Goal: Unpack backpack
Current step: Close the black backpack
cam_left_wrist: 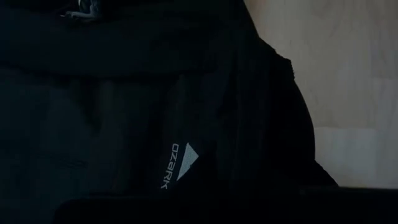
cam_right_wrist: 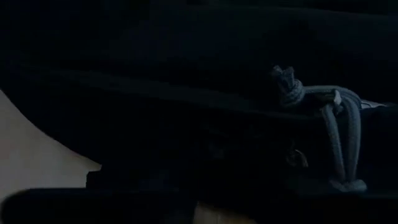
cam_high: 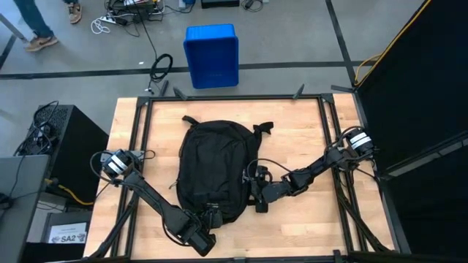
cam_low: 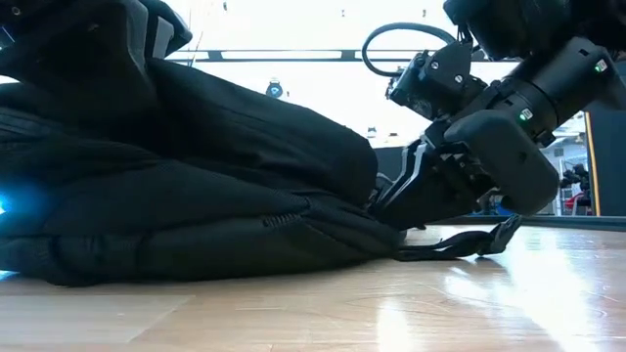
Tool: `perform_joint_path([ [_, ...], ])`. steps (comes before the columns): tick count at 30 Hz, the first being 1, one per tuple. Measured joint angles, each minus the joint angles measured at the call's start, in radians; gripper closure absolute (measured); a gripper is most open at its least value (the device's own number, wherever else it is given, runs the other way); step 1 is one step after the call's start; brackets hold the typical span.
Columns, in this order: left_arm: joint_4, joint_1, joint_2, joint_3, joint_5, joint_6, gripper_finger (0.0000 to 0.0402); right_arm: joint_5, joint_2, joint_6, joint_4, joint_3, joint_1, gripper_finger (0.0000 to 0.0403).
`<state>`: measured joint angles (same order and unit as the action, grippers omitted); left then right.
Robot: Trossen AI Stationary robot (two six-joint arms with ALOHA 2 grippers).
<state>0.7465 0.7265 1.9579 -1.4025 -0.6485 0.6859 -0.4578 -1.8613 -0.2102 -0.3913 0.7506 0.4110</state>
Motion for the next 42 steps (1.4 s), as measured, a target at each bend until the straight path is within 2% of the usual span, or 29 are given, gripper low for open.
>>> perform_joint_path([
  [4, 0.000, 0.000, 0.000, 0.000, -0.001, 0.000, 0.0402, 0.004, -0.001, 0.030, -0.004, -0.001, 0.006, 0.0380],
  [6, 0.002, 0.000, 0.000, 0.000, -0.001, 0.000, 0.0402, -0.002, -0.001, 0.045, -0.004, -0.001, 0.014, 0.0395],
  [16, 0.040, 0.002, 0.000, 0.000, -0.002, -0.001, 0.0402, 0.090, 0.090, 0.020, 0.109, -0.004, 0.097, 0.0402],
  [20, 0.044, 0.002, -0.001, 0.000, -0.003, -0.001, 0.0402, 0.095, 0.117, 0.001, 0.120, -0.005, 0.140, 0.0403],
  [27, 0.029, 0.003, -0.033, 0.000, -0.099, -0.002, 0.0398, 0.125, 0.119, -0.025, 0.114, -0.005, 0.185, 0.0402],
  [31, 0.027, 0.002, -0.042, 0.000, -0.103, -0.029, 0.0372, 0.120, 0.120, -0.025, 0.110, -0.005, 0.185, 0.0402],
  [38, 0.042, 0.003, -0.063, -0.002, -0.120, -0.026, 0.0295, 0.132, 0.120, -0.018, 0.129, -0.003, 0.188, 0.0402],
  [42, 0.040, 0.003, -0.068, -0.002, -0.142, -0.025, 0.0261, 0.115, 0.121, 0.132, 0.173, -0.003, 0.211, 0.0402],
])
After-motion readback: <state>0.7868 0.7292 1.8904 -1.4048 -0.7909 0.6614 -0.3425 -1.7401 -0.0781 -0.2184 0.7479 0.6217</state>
